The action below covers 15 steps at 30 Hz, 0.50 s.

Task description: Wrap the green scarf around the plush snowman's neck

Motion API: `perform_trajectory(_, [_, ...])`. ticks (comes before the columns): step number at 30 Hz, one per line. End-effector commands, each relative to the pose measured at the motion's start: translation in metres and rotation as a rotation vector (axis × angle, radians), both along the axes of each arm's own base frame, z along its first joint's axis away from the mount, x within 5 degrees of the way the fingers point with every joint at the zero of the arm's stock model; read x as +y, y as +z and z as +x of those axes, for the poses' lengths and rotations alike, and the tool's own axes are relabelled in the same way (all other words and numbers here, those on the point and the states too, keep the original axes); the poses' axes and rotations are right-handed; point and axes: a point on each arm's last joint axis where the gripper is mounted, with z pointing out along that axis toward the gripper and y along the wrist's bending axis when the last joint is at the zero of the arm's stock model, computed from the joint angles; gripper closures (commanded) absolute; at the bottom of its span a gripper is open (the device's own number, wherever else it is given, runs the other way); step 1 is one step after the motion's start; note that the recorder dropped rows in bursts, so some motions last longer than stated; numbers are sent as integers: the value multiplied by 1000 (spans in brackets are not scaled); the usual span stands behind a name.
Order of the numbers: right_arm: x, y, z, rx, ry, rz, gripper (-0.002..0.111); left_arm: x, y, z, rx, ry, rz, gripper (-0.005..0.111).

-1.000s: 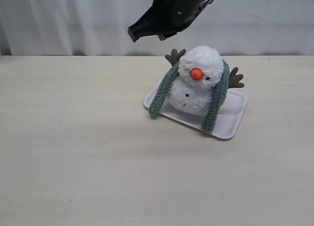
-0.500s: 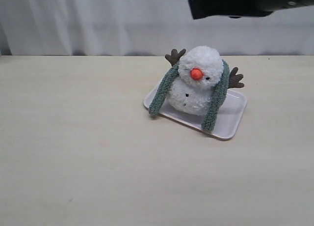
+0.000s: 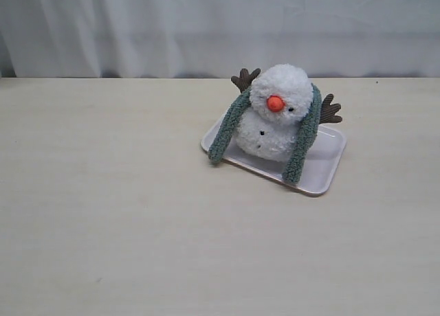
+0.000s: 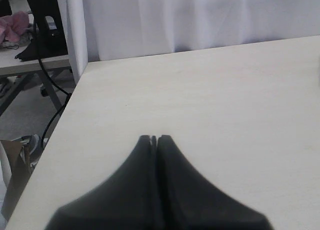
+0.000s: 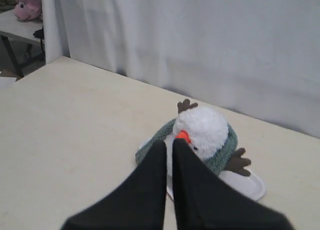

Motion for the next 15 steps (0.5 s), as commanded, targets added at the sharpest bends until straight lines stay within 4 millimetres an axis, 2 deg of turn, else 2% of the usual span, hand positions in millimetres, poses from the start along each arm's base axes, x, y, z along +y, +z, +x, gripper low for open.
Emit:
perform_trajectory(1, [-19,-1,-27,35,-20,16,104,0,0,0,-11,1,-4,107])
perform_trajectory(7, [-40,8,-58,-72,-17,90,104,0,0,0,-11,1,-4,107])
perform_trajectory(15, [-58,11,-84,-156,-16,151,104,0,0,0,-11,1,-4,107])
